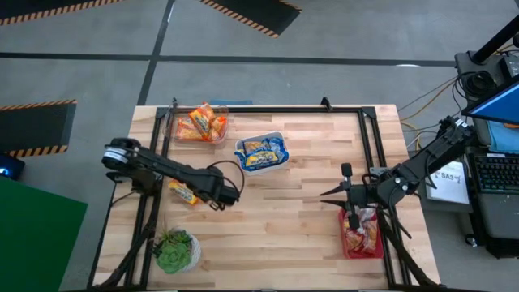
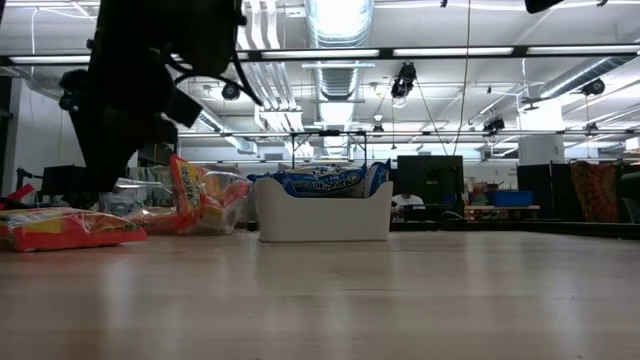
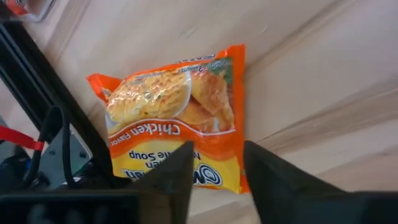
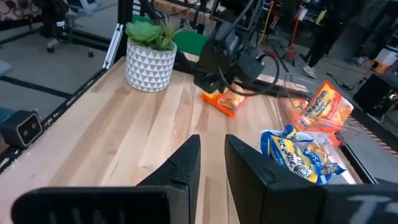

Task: Sort Maruchan noodles
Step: Put the orange noodle pack into the transparent bin

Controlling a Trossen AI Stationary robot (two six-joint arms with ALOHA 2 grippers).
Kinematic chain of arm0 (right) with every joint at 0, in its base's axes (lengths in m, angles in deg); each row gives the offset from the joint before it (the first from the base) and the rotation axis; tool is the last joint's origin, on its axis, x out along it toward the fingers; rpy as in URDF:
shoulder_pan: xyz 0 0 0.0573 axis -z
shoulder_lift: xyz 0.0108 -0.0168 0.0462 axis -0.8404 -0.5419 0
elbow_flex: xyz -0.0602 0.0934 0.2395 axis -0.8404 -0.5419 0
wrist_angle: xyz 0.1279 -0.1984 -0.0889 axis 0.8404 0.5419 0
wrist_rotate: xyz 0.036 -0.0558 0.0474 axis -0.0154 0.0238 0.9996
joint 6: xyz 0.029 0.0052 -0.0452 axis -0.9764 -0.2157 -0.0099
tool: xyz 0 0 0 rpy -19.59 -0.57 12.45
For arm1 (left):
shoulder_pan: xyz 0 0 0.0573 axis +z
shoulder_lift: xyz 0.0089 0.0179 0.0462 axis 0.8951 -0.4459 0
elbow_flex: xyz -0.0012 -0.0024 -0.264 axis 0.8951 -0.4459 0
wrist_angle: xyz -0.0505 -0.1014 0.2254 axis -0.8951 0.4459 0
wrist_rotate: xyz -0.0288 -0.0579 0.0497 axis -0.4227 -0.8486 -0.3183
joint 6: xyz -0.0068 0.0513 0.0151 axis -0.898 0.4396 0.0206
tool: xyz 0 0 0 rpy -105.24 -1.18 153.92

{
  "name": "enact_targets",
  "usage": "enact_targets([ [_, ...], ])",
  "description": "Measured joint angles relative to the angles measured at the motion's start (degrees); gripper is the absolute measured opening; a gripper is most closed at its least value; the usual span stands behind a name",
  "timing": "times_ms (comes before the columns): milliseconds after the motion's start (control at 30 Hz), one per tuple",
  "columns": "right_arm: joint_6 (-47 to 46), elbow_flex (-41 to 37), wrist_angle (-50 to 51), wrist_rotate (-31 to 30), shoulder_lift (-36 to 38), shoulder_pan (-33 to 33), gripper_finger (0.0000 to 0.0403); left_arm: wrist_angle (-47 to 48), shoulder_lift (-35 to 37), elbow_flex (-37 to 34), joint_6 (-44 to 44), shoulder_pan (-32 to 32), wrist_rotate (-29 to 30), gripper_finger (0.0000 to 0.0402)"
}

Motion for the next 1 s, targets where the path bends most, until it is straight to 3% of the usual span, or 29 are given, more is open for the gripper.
enact_targets([
  [200,-0.65,-0.02,0.09,0.02,-0.06,0.0,0.0063,-0.18,-4.38,-0.42,1.2,0.08,-0.38,0.0207],
  [400,-0.92,-0.02,0.52,0.02,-0.06,0.0,0.0063,-1.85,-6.03,-3.07,1.45,0.12,0.02,0.0232],
  [733,-1.09,-0.02,0.52,0.02,-0.06,0.0,0.0063,-9.93,-5.92,-9.09,-0.2,0.14,0.53,0.0209],
  [1000,-1.0,-0.02,0.5,0.02,-0.06,0.0,0.0063,-9.94,-5.83,-9.95,-0.52,0.14,3.35,0.0116],
])
